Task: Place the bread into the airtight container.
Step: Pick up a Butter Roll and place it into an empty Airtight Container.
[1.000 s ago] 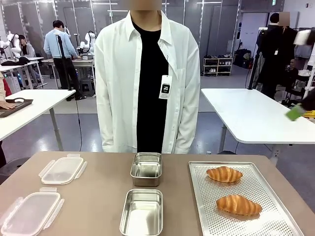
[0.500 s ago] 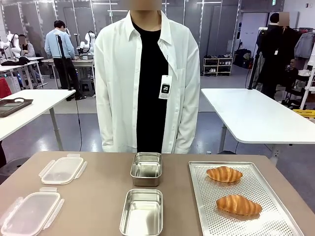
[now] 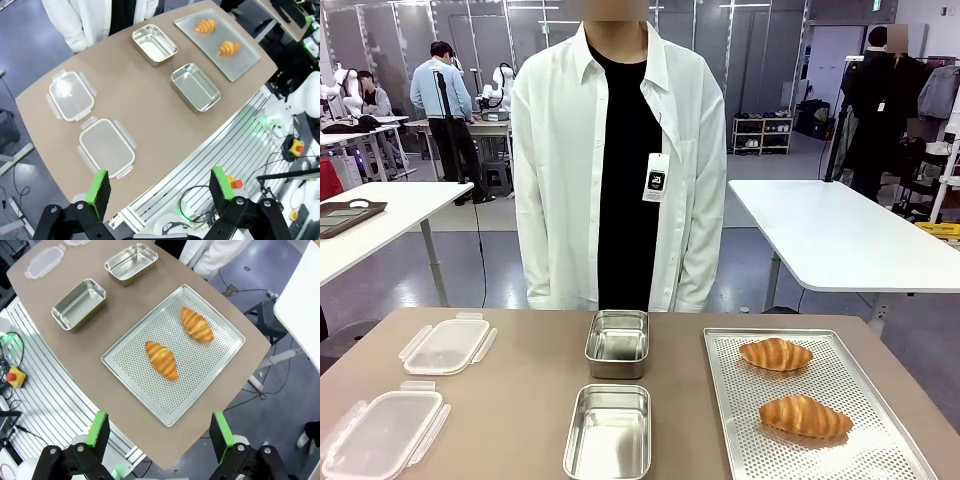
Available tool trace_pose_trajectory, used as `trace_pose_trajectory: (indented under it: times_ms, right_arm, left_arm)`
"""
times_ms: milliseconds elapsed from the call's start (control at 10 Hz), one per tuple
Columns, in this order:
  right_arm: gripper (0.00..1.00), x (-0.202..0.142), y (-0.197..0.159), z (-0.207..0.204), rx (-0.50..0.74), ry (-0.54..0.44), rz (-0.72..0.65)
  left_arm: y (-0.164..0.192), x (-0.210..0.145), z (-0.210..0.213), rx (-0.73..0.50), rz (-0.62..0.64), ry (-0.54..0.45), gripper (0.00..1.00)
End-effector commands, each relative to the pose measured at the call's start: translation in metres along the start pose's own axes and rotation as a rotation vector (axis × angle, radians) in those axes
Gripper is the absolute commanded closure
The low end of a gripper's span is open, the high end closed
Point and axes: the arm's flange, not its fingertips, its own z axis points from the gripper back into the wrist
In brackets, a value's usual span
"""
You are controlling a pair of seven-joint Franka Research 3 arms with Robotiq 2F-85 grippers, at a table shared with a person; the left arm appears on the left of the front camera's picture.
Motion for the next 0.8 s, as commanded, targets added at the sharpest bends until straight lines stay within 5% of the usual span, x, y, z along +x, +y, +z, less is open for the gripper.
trace_pose_trajectory:
  times_ms: [0, 300, 400, 700]
  right_arm:
    - [0.00, 0.010, 0.002, -0.009, -0.033, 0.070, 0.141]
    - [0.00, 0.040, 0.006, -0.081, -0.162, 0.111, 0.457]
    - [0.00, 0.047, 0.005, -0.121, -0.117, 0.122, 0.539]
    - [0.00, 0.038, 0.004, -0.233, -0.050, 0.292, 0.595]
  left_arm:
    - [0.001, 0.002, 0.001, 0.008, -0.011, 0.004, 0.00]
    - [0.001, 0.002, 0.001, 0.008, -0.011, 0.004, 0.00]
    - [0.001, 0.002, 0.001, 0.008, -0.011, 0.004, 0.00]
    - [0.001, 0.002, 0.001, 0.008, -0.011, 0.004, 0.00]
